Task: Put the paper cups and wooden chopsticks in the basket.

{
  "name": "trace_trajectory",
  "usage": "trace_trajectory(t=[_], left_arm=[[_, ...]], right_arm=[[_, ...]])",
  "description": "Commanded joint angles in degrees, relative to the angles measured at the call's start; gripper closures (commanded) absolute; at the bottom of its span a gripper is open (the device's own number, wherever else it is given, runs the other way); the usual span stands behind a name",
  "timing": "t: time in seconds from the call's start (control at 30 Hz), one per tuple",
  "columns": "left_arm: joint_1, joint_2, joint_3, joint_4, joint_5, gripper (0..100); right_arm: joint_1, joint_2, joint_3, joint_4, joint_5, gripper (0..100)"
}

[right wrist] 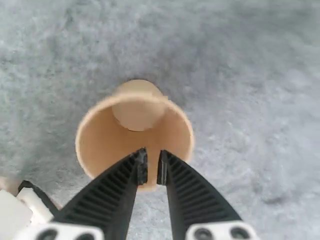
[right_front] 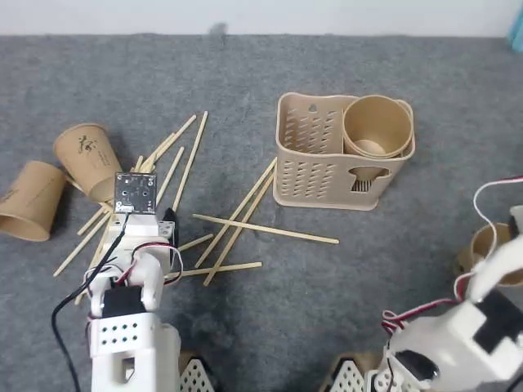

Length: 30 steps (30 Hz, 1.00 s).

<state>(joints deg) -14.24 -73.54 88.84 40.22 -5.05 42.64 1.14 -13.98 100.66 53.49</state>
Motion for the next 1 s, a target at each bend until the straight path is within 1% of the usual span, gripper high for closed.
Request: trace_trajectory(t=[0.0,0.13,0.23,0.4,0.5,0.7,0.83,0.97], left_arm=[[-0.2,-0.8,-0.3,-1.7,-0.3,86],[-0.2,-0.8,-0.3,-1.7,-0.3,86],[-0.2,-0.8,-0.3,-1.7,-0.3,86],[-0.2,-0.8,-0.3,-1.7,-0.3,86],[-0.2,-0.8,-0.3,-1.6,-0.3,86],[-0.2,-0.8,-0.3,-1.6,-0.3,86],[-0.2,-0.8,-0.3,-1.6,-0.3,86],[-0.2,-0.8,-0.3,-1.6,-0.3,86]], right_arm=[[3.3,-7.6,-0.3,2.1,1.1,94.6],[8.0,-11.2,-0.1,2.2,0.9,94.6],[11.3,-12.2,2.6,2.2,1.1,94.4],[14.6,-12.4,9.3,1.7,1.4,87.5],[16.1,-12.4,12.0,-1.4,0.9,86.8],[15.8,-12.5,18.2,-4.8,0.4,86.8],[15.1,-12.5,18.0,-9.3,-7.1,86.8],[12.7,-11.8,18.3,-11.5,-11.2,86.8]])
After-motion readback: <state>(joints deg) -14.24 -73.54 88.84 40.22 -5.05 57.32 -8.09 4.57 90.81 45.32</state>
